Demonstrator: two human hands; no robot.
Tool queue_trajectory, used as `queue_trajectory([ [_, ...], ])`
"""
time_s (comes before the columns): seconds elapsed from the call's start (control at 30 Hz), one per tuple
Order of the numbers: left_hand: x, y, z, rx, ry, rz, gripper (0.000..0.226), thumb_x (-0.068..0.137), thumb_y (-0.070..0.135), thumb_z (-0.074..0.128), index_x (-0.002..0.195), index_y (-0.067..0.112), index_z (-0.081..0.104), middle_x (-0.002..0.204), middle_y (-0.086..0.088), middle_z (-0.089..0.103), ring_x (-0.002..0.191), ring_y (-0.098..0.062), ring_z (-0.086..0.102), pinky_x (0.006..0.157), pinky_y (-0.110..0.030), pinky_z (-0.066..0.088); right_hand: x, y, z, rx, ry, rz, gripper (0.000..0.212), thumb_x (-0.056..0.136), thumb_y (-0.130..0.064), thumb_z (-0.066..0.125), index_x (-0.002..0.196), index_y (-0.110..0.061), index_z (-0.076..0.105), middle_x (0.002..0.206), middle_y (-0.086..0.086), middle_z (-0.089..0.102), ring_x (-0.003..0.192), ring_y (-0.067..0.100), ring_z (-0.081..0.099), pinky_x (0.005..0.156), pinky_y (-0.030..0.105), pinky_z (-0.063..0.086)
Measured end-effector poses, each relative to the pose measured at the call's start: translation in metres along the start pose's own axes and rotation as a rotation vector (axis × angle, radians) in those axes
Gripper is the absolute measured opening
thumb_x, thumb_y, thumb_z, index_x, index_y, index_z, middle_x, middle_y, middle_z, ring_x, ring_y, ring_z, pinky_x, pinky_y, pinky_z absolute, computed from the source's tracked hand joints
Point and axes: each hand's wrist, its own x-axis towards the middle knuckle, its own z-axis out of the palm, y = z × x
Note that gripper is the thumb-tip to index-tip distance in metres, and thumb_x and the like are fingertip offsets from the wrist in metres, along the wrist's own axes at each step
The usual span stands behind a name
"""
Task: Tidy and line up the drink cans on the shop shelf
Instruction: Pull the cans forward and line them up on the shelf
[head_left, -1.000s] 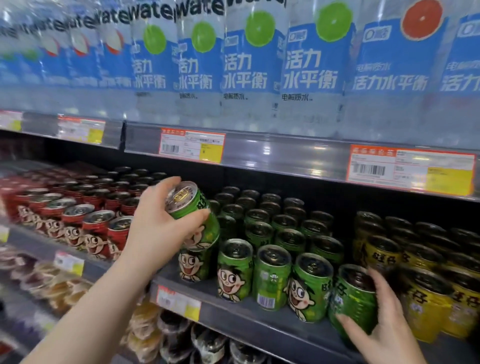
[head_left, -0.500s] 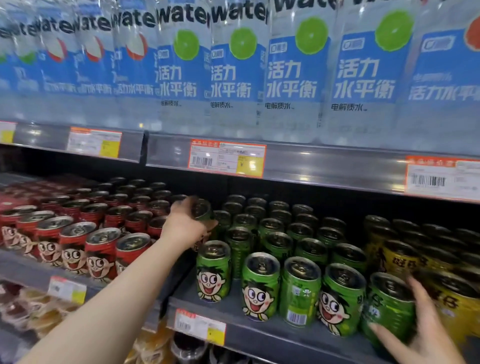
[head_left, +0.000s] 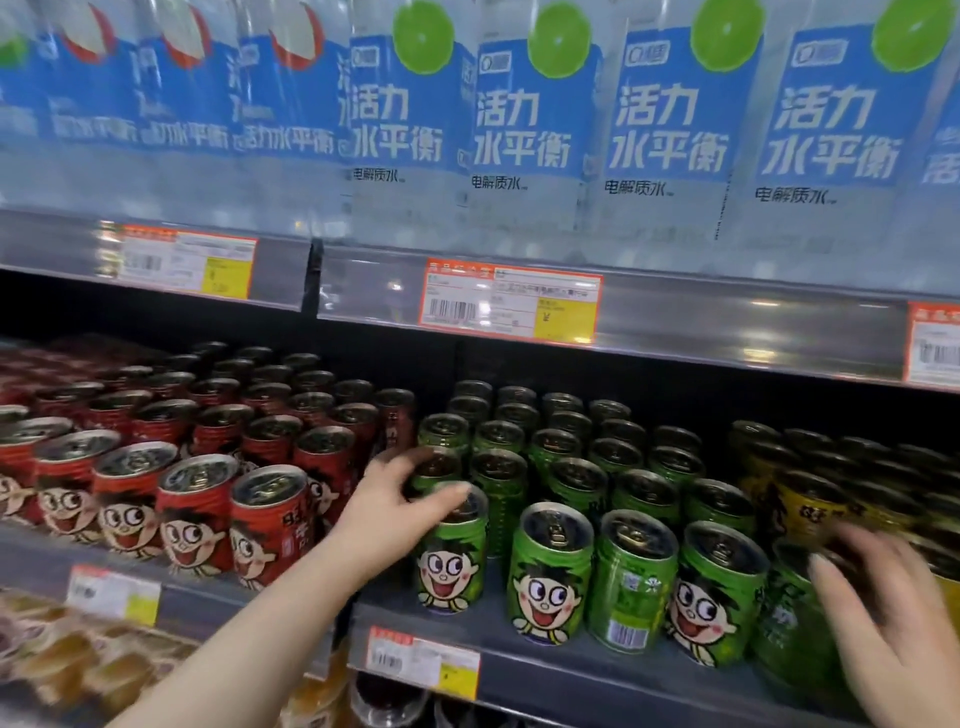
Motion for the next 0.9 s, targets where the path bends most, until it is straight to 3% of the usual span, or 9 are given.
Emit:
queue_trajectory([
  [0.1, -0.025, -0.002, 0.015, 0.179, 0.038, 0.091, 0.094, 0.047, 0.074, 0.058, 0.129, 0.031, 0.046, 0.144, 0.000, 0.027, 0.137, -0.018, 0.022, 0.107, -0.026, 0.022, 0.005, -0.053, 0.005, -0.073, -0.089, -0.337, 0.055, 0.078, -0.065, 0.039, 0.109, -0.025, 0.062, 0.108, -0.013, 0.053, 0.105, 0.001, 0.043, 0.091, 0.037, 0.038],
  [0.17, -0.035, -0.004, 0.025, 0.226, 0.058, 0.097, 0.084, 0.056, 0.063, 0.071, 0.130, 0.034, 0.042, 0.151, 0.001, 0.013, 0.140, -0.018, 0.011, 0.111, -0.031, 0.019, 0.008, -0.085, 0.017, -0.155, -0.359, -0.489, 0.057, 0.079, -0.072, 0.033, 0.114, -0.035, 0.058, 0.115, -0.024, 0.047, 0.112, -0.002, 0.045, 0.098, 0.032, 0.038],
  [0.23, -0.037, -0.008, 0.029, 0.220, 0.115, 0.110, 0.071, 0.066, 0.048, 0.075, 0.127, 0.035, 0.043, 0.152, 0.002, 0.012, 0.140, -0.018, 0.014, 0.110, -0.033, 0.023, 0.013, -0.102, 0.034, -0.258, -0.587, -0.546, 0.055, 0.081, -0.066, 0.040, 0.130, -0.041, 0.043, 0.133, -0.023, 0.038, 0.127, 0.003, 0.037, 0.110, 0.030, 0.030],
  [0.33, -0.038, -0.009, 0.023, 0.184, 0.099, 0.105, 0.065, 0.068, 0.041, 0.076, 0.125, 0.036, 0.046, 0.140, 0.009, 0.023, 0.127, -0.017, 0.036, 0.103, -0.034, 0.038, 0.022, -0.122, 0.056, -0.379, -0.750, -0.553, 0.070, 0.081, -0.059, 0.052, 0.142, -0.040, 0.023, 0.147, -0.015, 0.029, 0.133, 0.011, 0.034, 0.112, 0.032, 0.026],
  [0.43, -0.042, -0.007, 0.015, 0.130, 0.044, 0.095, 0.059, 0.072, 0.030, 0.075, 0.123, 0.037, 0.045, 0.121, 0.018, 0.033, 0.111, -0.008, 0.046, 0.096, -0.028, 0.043, 0.028, -0.128, 0.066, -0.390, -0.819, -0.535, 0.079, 0.078, -0.054, 0.061, 0.144, -0.037, 0.021, 0.147, -0.011, 0.033, 0.130, 0.015, 0.039, 0.109, 0.033, 0.032],
  [0.53, -0.043, -0.008, 0.006, 0.091, 0.007, 0.101, 0.061, 0.071, 0.020, 0.076, 0.115, 0.044, 0.041, 0.119, 0.028, 0.033, 0.112, -0.003, 0.045, 0.096, -0.028, 0.044, 0.031, -0.130, 0.069, -0.320, -0.843, -0.548, 0.077, 0.078, -0.046, 0.065, 0.142, -0.038, 0.022, 0.147, -0.015, 0.032, 0.129, 0.013, 0.040, 0.107, 0.030, 0.036],
  [0.67, -0.047, -0.016, -0.002, -0.024, -0.032, 0.047, 0.069, 0.067, 0.020, 0.077, 0.121, 0.044, 0.042, 0.124, 0.020, 0.047, 0.110, -0.001, 0.052, 0.097, -0.030, 0.046, 0.032, -0.129, 0.074, -0.263, -0.853, -0.607, 0.073, 0.081, -0.041, 0.062, 0.142, -0.040, 0.021, 0.149, -0.019, 0.026, 0.132, 0.012, 0.037, 0.107, 0.029, 0.036],
  [0.8, -0.057, -0.023, 0.007, -0.165, -0.042, -0.001, 0.086, 0.072, 0.010, 0.076, 0.132, 0.045, 0.025, 0.119, 0.031, 0.045, 0.101, 0.024, 0.047, 0.086, -0.007, 0.042, 0.029, -0.120, 0.076, -0.260, -0.804, -0.666, 0.069, 0.085, -0.046, 0.055, 0.143, -0.041, 0.017, 0.153, -0.019, 0.019, 0.134, 0.013, 0.035, 0.106, 0.028, 0.035],
  [0.9, -0.056, -0.028, 0.014, -0.113, -0.056, -0.044, 0.102, 0.055, 0.032, 0.081, 0.128, 0.060, 0.015, 0.118, 0.028, 0.052, 0.107, 0.008, 0.053, 0.092, -0.021, 0.043, 0.027, -0.118, 0.078, -0.257, -0.779, -0.680, 0.069, 0.086, -0.048, 0.054, 0.143, -0.042, 0.016, 0.155, -0.018, 0.015, 0.136, 0.014, 0.033, 0.107, 0.029, 0.033],
])
